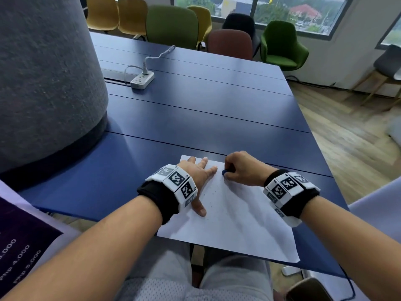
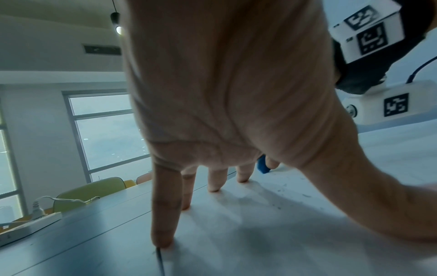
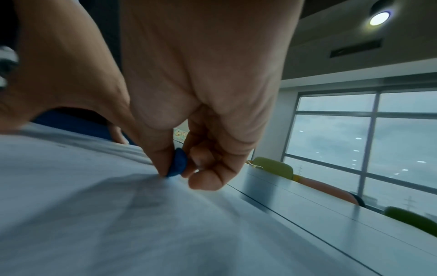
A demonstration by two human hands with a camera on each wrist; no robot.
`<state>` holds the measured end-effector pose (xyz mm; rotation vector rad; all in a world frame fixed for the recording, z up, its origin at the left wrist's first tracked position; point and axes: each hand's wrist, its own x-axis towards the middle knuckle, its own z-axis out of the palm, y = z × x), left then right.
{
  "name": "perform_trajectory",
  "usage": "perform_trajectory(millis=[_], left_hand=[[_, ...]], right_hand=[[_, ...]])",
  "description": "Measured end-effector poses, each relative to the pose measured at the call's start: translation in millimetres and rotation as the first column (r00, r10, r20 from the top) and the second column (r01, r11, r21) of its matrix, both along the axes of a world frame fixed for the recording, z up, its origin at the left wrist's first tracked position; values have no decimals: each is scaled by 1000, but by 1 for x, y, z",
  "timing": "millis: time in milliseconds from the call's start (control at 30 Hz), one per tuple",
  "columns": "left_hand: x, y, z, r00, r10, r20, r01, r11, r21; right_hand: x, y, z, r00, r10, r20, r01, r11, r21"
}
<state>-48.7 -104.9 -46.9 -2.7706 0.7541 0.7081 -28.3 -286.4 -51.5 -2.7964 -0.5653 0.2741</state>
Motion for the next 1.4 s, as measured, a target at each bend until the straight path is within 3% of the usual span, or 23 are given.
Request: perform_trajectory(millis=[100,267,400,567,733,867,1033,1233,1400], left_hand=[[0,-1,-1,1000,-2,17,2,1000,14],[-1,-2,0,1000,2,14,-2,1000,16],[-1,-1,-1,1000,6,15,-6,1000,13],[-2,-2,1,1000,2,16,-2,1000,19],[-1,-2,-1,1000,1,22,-2,1000,30],[-2,-2,-1,1000,-1,19,0,1000,20],[-1,-2,-2,1000,1,21,-2,1000,25],[-3,-2,-1,999,0,35,-1,1000,11],[-2,-1,0,1000,13,23,-13,1000,25]], right_hand=[[-11,6,-3,992,116,-44,-117,993,-30],[2,-4,1,1000,-15,-7,15,1000,-3],[-16,6,-3,990,121,-73,-123,992,-21],[2,-6,0,999,-39,-23,40,999,10],[-13,2,-2,989,105,-101,-108,994,-16],[-1,-8,1,1000,-15,-22,15,1000,-9],[-18,-3,-4,986,106,-127,-106,994,9],[-11,-4,-6,999,15,-39,-12,997,76],[-29,4,-6,972,156,-176,-142,986,86]])
